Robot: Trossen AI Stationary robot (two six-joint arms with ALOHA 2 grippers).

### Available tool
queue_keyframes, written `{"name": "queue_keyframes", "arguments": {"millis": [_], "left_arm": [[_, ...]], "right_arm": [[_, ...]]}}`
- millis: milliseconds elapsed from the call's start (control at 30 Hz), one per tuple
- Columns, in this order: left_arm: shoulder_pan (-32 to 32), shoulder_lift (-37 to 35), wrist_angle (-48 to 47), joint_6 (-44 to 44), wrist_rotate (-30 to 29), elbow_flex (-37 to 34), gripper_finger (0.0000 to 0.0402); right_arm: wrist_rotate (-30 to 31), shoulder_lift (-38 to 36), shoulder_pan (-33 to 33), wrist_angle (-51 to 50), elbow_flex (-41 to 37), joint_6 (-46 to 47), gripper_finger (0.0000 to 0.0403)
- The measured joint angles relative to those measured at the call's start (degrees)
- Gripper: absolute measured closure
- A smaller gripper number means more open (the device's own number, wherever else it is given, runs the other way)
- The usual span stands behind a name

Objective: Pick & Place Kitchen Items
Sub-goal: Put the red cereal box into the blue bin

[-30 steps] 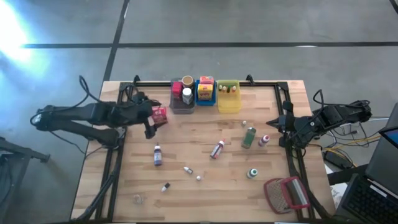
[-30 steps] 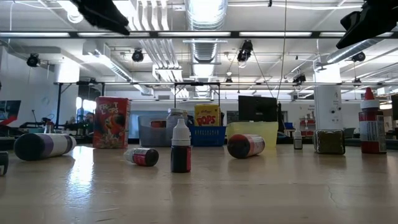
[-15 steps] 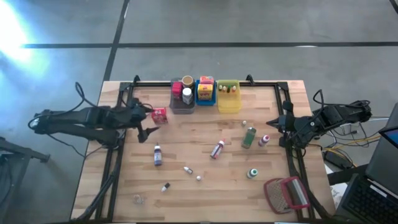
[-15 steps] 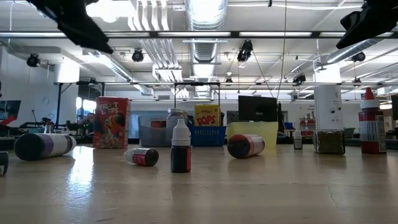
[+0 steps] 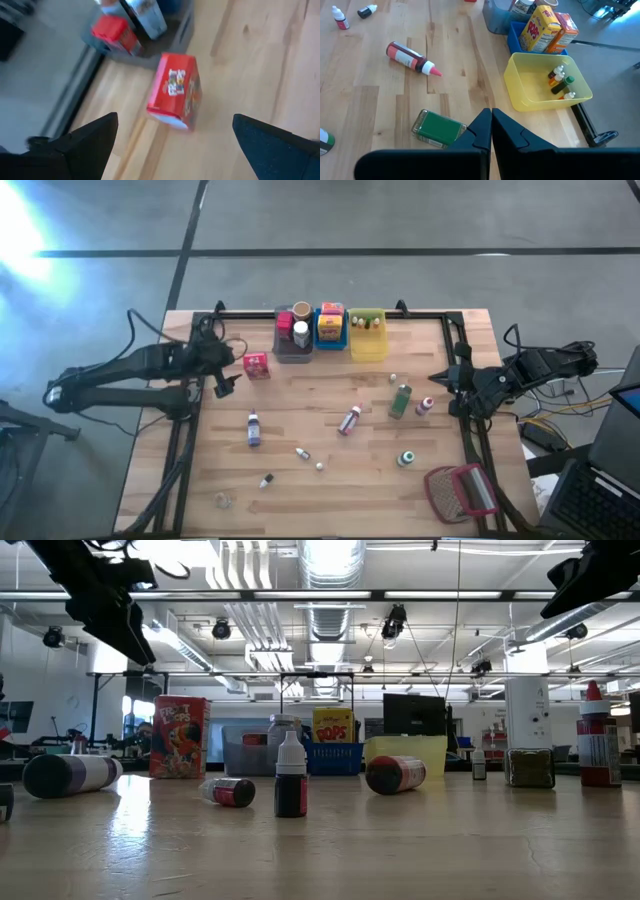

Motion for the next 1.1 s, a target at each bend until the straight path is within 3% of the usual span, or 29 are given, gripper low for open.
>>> {"name": "queue_keyframes", "arguments": {"millis": [267, 433, 733, 1100], "left_arm": [[18.3, 4.2, 2.4, 13.1, 16.0, 0.0, 0.0005], [24.6, 6.5, 6.9, 19.7, 25.7, -2.2, 0.0019], [25.2, 10.9, 11.7, 23.2, 26.6, -6.9, 0.003], [25.2, 13.2, 14.0, 23.9, 26.6, -7.3, 0.0036]], "right_arm": [[0.0, 0.0, 0.0, 0.0, 0.0, 0.0, 0.0394], [0.0, 0.0, 0.0, 0.0, 0.0, 0.0, 0.0394], [0.0, 0.0, 0.0, 0.0, 0.0, 0.0, 0.0394], [0.0, 0.0, 0.0, 0.0, 0.0, 0.0, 0.0394]]}}
